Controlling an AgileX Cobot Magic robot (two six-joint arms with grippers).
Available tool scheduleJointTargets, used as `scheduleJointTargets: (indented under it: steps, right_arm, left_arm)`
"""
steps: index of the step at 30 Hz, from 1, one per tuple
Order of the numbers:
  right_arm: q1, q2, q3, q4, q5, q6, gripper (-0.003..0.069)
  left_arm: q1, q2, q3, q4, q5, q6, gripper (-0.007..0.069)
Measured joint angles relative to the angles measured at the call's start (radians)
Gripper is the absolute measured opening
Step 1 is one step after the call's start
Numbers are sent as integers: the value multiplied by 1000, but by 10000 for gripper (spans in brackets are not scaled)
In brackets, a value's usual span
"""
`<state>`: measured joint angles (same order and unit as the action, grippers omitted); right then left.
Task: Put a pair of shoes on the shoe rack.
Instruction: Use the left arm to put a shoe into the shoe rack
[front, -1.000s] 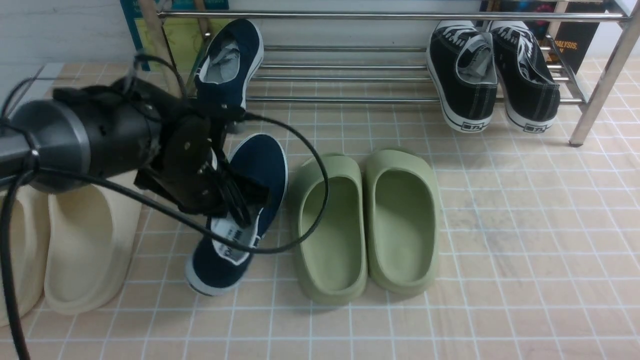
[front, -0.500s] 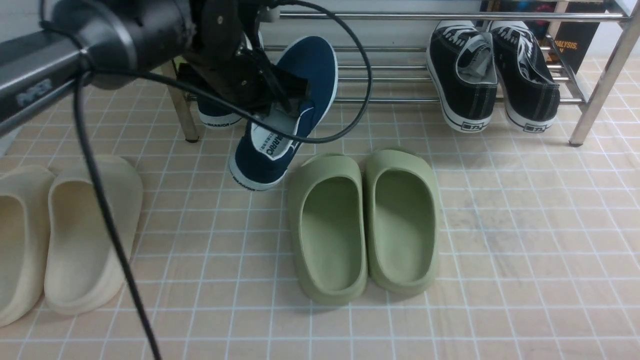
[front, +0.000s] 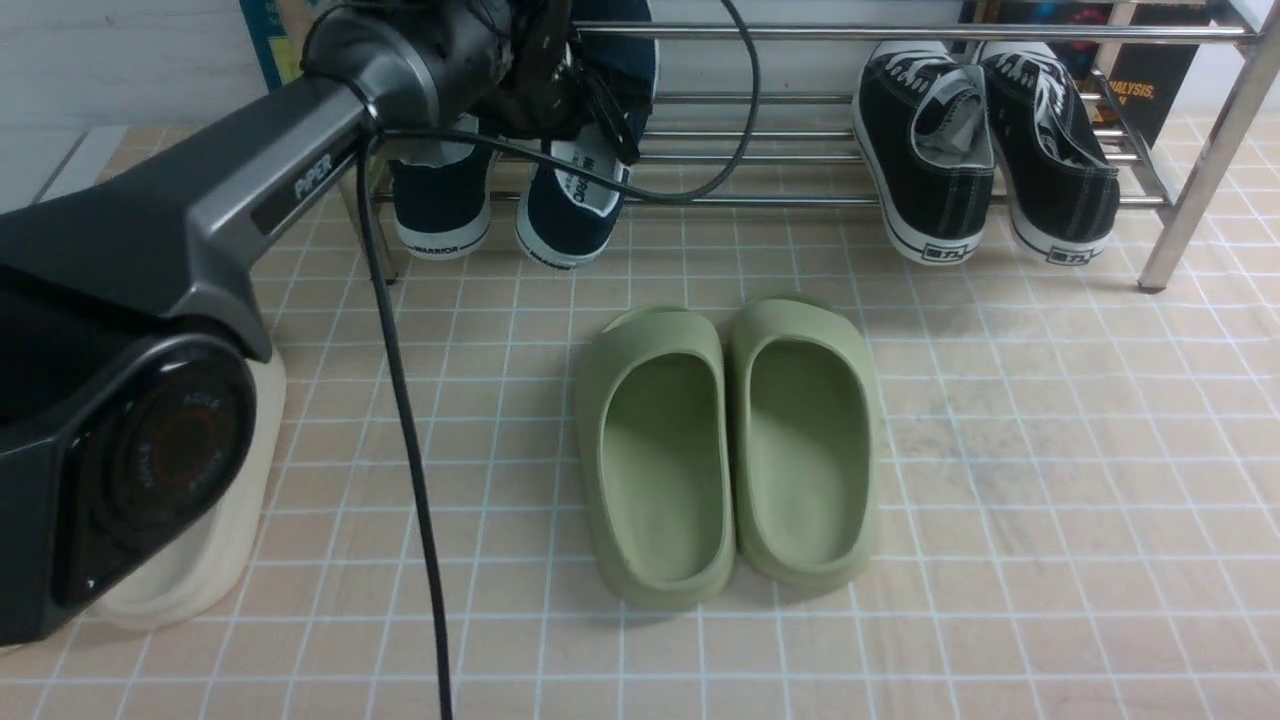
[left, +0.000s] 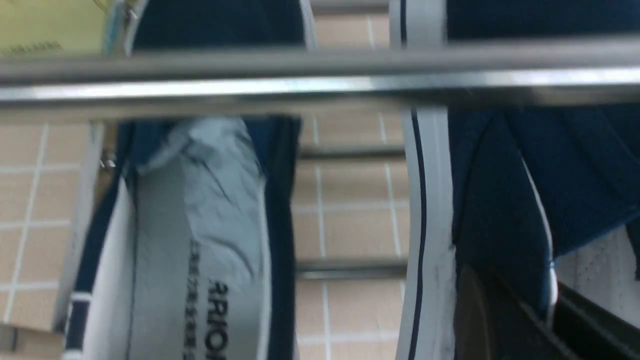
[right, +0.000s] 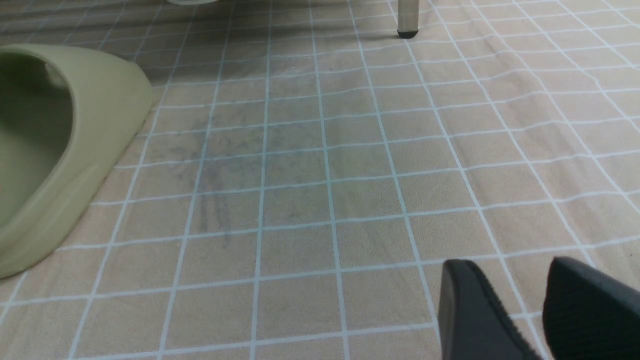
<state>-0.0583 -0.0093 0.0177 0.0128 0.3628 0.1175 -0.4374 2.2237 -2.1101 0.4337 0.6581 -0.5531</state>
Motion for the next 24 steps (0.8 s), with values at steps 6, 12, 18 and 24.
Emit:
scheduleJointTargets:
  steps: [6, 12, 18, 24]
  right_arm:
    - [0, 0, 0, 0, 0, 0, 237]
    - [0, 0, 0, 0, 0, 0, 237]
    - [0, 0, 0, 0, 0, 0, 237]
    - [0, 0, 0, 0, 0, 0, 237]
  left_arm:
    - [0, 40, 0, 61, -48, -109, 58]
    - [0, 41, -5, 95, -82, -128, 200]
    - [-1, 24, -13, 108, -49, -132, 351]
    - [-9, -110, -28, 95, 89, 0, 325]
